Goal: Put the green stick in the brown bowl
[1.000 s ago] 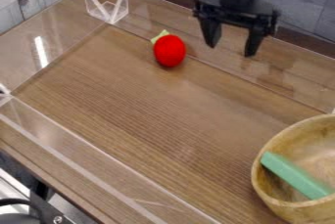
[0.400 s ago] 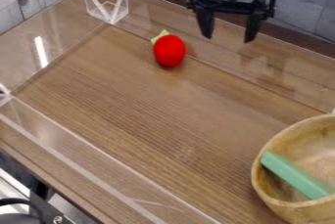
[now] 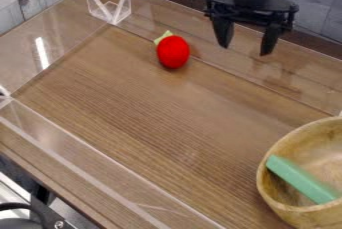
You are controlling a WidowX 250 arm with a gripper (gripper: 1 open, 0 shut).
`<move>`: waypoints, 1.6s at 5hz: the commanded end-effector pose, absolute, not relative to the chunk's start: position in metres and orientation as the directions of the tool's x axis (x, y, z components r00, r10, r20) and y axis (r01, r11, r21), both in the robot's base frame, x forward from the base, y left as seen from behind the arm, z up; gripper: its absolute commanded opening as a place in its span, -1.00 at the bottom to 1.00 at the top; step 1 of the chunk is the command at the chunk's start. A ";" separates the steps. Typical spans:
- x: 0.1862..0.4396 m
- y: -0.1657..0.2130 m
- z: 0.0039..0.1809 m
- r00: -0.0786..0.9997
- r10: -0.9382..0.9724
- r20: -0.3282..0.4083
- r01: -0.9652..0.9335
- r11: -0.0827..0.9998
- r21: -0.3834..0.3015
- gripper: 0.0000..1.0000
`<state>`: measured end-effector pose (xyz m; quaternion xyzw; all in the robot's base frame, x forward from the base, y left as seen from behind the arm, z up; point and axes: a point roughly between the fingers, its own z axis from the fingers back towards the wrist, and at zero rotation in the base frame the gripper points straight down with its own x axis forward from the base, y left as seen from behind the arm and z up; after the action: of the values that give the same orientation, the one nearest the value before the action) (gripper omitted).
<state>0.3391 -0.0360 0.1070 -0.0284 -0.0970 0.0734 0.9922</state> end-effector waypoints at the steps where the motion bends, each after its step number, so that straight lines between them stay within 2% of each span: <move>1: 0.347 -0.026 0.115 0.966 0.116 0.230 -0.102 0.992 -0.072 1.00; 2: 0.350 -0.019 0.115 0.966 0.102 0.239 -0.088 0.994 -0.068 1.00; 4: 0.338 -0.027 0.112 0.959 0.140 0.248 -0.122 0.989 -0.087 1.00; 6: 0.342 -0.029 0.139 0.938 0.208 0.279 -0.183 0.977 -0.112 1.00; 7: 0.339 -0.036 0.138 0.934 0.213 0.285 -0.189 0.976 -0.110 1.00; 8: 0.337 -0.038 0.130 0.933 0.218 0.286 -0.196 0.975 -0.102 1.00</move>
<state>0.3337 -0.0370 0.1047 -0.0291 -0.1096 0.1087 0.9876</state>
